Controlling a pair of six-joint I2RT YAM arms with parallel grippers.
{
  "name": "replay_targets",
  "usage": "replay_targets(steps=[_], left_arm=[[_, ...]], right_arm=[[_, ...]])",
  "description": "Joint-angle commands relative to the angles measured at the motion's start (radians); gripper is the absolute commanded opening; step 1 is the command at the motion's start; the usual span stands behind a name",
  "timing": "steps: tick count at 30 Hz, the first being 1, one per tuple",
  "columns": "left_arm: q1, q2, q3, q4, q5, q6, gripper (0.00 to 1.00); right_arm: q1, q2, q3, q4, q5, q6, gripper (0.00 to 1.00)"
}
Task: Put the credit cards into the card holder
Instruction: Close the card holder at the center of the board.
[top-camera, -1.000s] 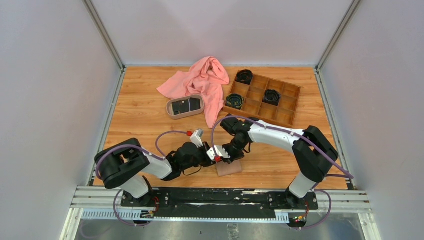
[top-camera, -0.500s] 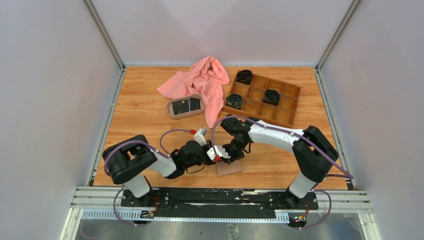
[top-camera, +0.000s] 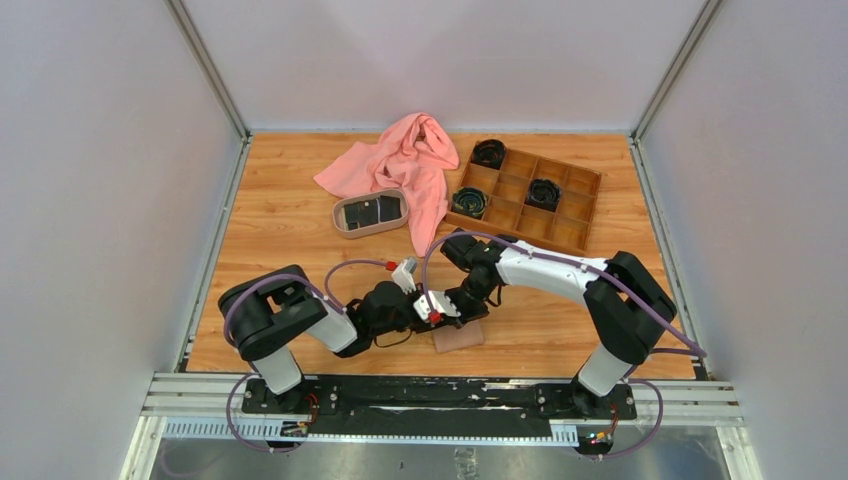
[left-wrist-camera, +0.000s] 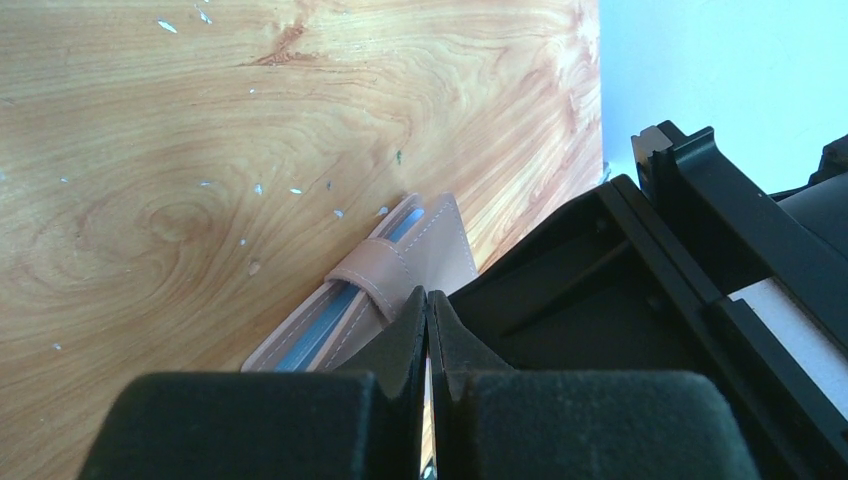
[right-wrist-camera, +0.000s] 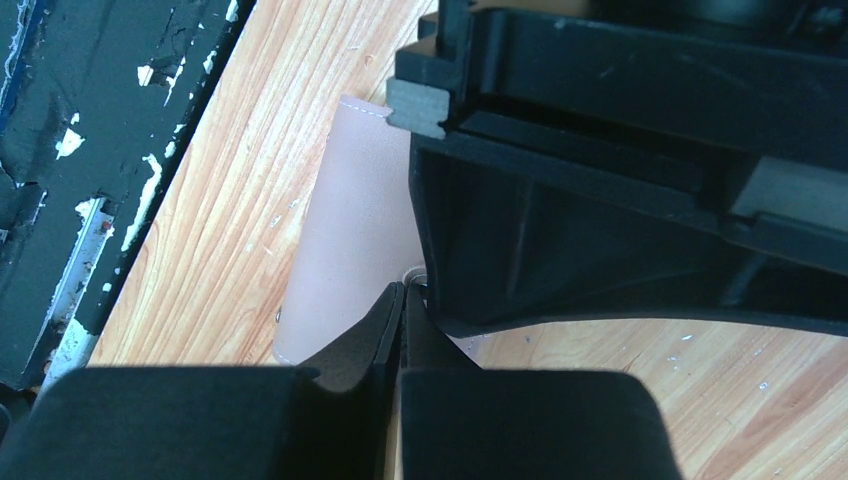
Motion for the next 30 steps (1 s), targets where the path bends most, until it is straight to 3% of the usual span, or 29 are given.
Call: replay_targets(steps=[1,30], left_arm=[[0.002,0.032,-0.014,0.023,0.02,0.001,0.0],[-0.023,0.136,-0.093,-0.002,0.01,-0.028,0.0]], right_arm=[[0.028,0.07,-0.04,-0.002,0.017,0.014,0.0],[0.028,0.145,0.043,-0.054,0.069,0.073,0.0]])
